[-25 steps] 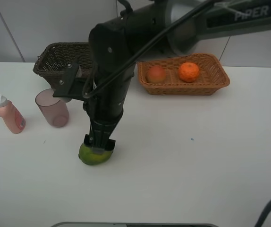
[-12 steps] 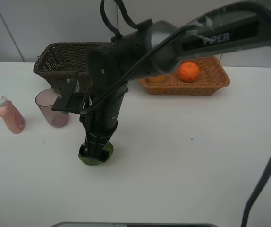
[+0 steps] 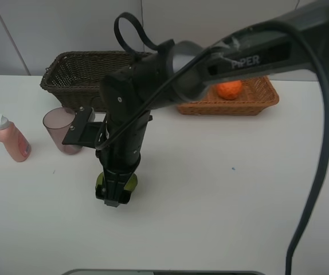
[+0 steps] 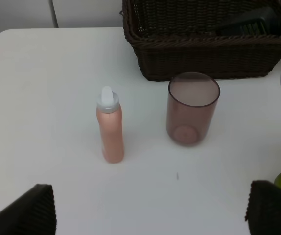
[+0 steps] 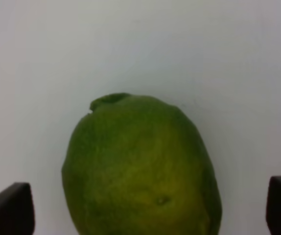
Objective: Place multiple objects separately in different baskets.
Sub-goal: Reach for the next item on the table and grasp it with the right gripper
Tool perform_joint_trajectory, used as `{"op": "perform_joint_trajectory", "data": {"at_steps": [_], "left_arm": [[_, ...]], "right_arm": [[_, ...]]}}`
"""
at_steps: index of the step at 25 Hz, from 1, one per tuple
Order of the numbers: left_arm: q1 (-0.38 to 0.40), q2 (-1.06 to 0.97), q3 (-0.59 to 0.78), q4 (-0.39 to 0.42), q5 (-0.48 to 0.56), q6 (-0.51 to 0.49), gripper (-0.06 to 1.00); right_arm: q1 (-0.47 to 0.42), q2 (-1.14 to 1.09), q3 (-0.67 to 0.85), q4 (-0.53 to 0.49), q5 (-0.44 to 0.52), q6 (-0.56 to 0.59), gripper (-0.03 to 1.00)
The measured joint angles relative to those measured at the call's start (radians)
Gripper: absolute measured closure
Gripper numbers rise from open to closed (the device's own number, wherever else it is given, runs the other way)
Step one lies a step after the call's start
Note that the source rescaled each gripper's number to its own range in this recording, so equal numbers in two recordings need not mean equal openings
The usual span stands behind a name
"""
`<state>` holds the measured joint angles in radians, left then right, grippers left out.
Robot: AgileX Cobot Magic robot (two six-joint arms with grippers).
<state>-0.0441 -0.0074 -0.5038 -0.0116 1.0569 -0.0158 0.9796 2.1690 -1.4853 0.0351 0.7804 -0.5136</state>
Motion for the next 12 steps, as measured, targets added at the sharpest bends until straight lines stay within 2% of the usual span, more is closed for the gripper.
{"op": "perform_joint_trajectory", "data": {"at_steps": [12], "left_arm": [[0.0, 0.0, 0.0, 0.0, 0.0, 0.0, -0.05]], "right_arm": [[0.0, 0.02, 0.0, 0.026, -0.027, 0.0, -0.03]]}}
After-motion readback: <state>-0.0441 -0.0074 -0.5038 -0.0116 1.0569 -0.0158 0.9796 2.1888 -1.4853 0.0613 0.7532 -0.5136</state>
